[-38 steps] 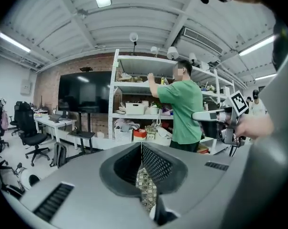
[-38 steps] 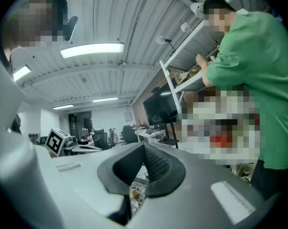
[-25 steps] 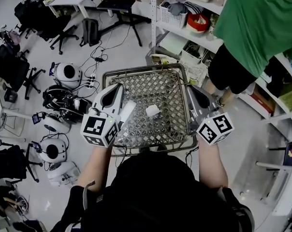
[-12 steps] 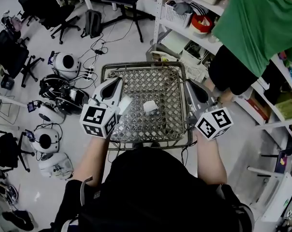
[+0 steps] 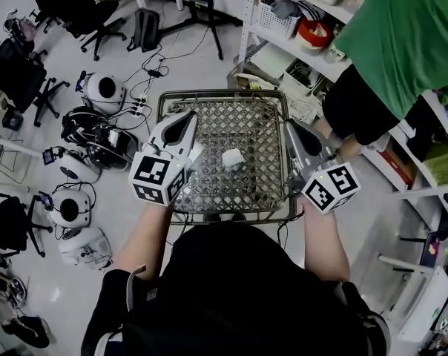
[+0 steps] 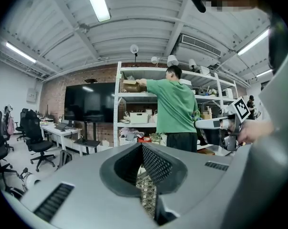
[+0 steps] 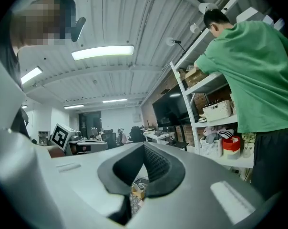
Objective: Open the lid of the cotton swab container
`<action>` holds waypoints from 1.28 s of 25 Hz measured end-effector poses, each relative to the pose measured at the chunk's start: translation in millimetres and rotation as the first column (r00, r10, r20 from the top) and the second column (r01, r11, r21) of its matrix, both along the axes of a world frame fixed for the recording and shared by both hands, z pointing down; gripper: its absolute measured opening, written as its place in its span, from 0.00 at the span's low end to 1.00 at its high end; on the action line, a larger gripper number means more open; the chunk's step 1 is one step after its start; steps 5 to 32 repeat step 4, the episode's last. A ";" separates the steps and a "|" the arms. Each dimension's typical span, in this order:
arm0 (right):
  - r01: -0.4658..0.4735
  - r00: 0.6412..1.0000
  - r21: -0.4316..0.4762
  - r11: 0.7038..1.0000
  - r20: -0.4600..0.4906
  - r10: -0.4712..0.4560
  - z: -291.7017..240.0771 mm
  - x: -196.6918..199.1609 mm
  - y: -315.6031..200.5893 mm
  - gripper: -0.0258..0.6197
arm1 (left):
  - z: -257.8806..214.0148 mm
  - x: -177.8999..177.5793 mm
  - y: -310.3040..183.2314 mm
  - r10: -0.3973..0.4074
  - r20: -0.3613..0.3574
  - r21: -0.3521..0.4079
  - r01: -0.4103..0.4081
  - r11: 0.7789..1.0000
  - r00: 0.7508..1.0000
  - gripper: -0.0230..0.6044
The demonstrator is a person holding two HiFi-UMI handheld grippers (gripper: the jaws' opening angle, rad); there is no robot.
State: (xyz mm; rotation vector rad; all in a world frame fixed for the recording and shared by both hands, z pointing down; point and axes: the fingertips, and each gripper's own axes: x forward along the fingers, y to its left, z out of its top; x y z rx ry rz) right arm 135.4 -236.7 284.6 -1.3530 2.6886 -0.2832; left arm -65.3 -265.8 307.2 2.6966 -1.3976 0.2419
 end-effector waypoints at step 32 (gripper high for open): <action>0.001 1.000 -0.011 1.000 0.026 0.000 4.3 6.1 0.2 0.05 | 7.6 1.2 1.1 -0.003 0.001 -0.024 0.003 1.000 1.000 0.04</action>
